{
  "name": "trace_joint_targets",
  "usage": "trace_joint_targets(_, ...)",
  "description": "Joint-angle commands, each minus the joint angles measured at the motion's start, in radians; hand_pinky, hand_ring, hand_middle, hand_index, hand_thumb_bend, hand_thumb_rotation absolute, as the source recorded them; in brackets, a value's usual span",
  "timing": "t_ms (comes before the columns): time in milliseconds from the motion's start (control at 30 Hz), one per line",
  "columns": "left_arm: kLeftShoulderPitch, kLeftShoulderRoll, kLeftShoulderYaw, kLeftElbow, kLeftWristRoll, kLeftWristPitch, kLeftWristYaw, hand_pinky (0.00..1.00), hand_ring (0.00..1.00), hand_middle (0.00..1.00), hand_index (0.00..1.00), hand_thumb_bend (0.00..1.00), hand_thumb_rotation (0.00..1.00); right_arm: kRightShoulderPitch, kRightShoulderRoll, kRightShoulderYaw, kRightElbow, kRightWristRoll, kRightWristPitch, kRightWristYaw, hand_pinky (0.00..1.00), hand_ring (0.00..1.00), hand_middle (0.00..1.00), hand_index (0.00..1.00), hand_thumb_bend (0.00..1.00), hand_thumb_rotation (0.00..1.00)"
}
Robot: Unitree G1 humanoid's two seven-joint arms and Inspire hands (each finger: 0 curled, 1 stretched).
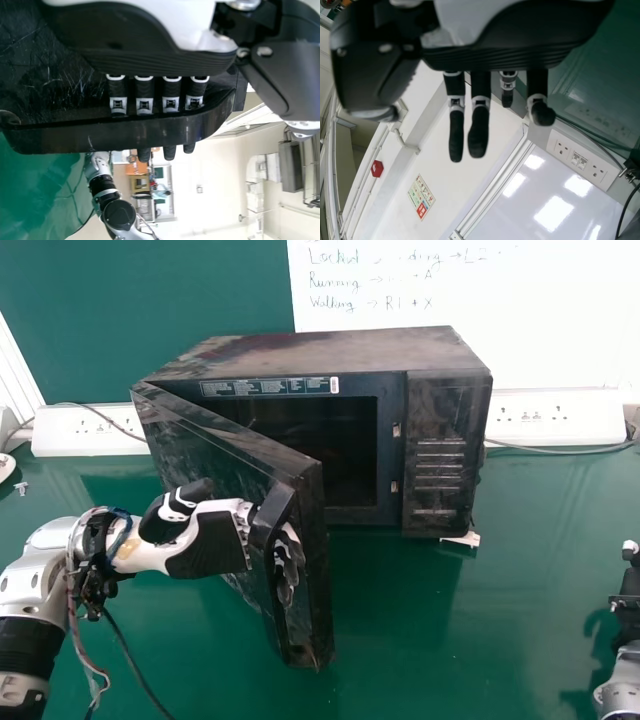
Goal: Open the door of oven
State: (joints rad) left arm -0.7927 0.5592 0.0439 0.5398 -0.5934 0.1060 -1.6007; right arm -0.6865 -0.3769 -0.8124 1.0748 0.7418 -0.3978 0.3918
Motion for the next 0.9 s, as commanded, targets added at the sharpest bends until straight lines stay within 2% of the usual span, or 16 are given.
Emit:
trace_joint_targets(0,-0.083,0.051,0.074,-0.005,-0.195,-0.028,-0.014,0.05,0.1,0.19,0.47,0.52,0.07,-0.008,0.0,0.001,0.001,0.0,-0.006,0.005,0.45,0.54,0.69,0.71,1.0,0.88)
trace_joint_targets(67,-0.078,0.076,0.098,-0.004,-0.147,0.046,-0.014,0.04,0.09,0.17,0.47,0.52,0.07,-0.007,-0.002,0.001,0.003,0.0,-0.004,0.01,0.45,0.55,0.69,0.71,1.0,0.88)
trace_joint_targets(133,-0.062,0.088,0.113,-0.008,-0.17,0.09,-0.014,0.04,0.09,0.18,0.47,0.52,0.07,-0.007,-0.002,0.0,0.002,0.001,-0.002,0.011,0.45,0.55,0.69,0.72,1.0,0.88)
trace_joint_targets(233,-0.046,0.091,0.114,-0.014,-0.238,0.075,-0.014,0.04,0.1,0.2,0.47,0.52,0.07,-0.007,-0.001,0.001,0.001,0.0,-0.003,0.007,0.47,0.55,0.69,0.72,1.0,0.88)
trace_joint_targets(333,-0.039,0.082,0.13,-0.004,-0.251,0.026,-0.014,0.06,0.12,0.22,0.48,0.51,0.08,-0.007,-0.001,0.002,0.001,-0.002,-0.004,0.003,0.48,0.55,0.68,0.72,1.0,0.89)
trace_joint_targets(467,-0.03,0.09,0.133,0.012,-0.269,0.019,-0.014,0.07,0.14,0.25,0.48,0.51,0.08,-0.01,0.0,0.001,0.004,-0.004,-0.009,-0.007,0.46,0.53,0.66,0.69,1.0,0.87)
trace_joint_targets(567,-0.026,0.096,0.132,0.026,-0.294,0.062,-0.014,0.09,0.18,0.28,0.48,0.52,0.08,-0.011,0.001,0.001,0.0,-0.002,-0.005,-0.014,0.45,0.53,0.66,0.69,1.0,0.87)
trace_joint_targets(633,-0.024,0.087,0.14,0.026,-0.292,0.07,-0.014,0.11,0.21,0.34,0.48,0.52,0.04,-0.011,0.003,0.001,-0.004,-0.001,-0.003,-0.018,0.45,0.53,0.65,0.69,1.0,0.87)
trace_joint_targets(700,-0.026,0.057,0.153,0.017,-0.282,0.038,-0.014,0.16,0.28,0.4,0.49,0.52,0.01,-0.01,0.003,0.002,-0.004,-0.002,-0.004,-0.013,0.46,0.53,0.66,0.7,1.0,0.88)
trace_joint_targets(767,-0.046,0.036,0.106,-0.004,-0.29,0.024,-0.014,0.18,0.3,0.42,0.5,0.52,0.0,-0.009,0.002,0.003,-0.002,-0.003,-0.005,-0.011,0.46,0.54,0.67,0.71,1.0,0.88)
trace_joint_targets(800,-0.059,0.023,0.073,-0.012,-0.314,0.024,-0.014,0.21,0.35,0.43,0.5,0.52,0.0,-0.009,0.003,0.002,-0.003,-0.002,-0.006,-0.011,0.46,0.54,0.67,0.71,1.0,0.88)
trace_joint_targets(833,-0.073,0.003,0.049,-0.014,-0.342,0.02,-0.014,0.27,0.42,0.49,0.49,0.51,0.05,-0.009,0.004,0.002,-0.003,-0.002,-0.008,-0.013,0.45,0.54,0.67,0.7,1.0,0.88)
trace_joint_targets(867,-0.086,-0.009,0.023,-0.016,-0.36,0.028,-0.014,0.29,0.42,0.49,0.49,0.51,0.08,-0.009,0.004,0.002,-0.004,-0.003,-0.011,-0.014,0.45,0.53,0.66,0.7,1.0,0.89)
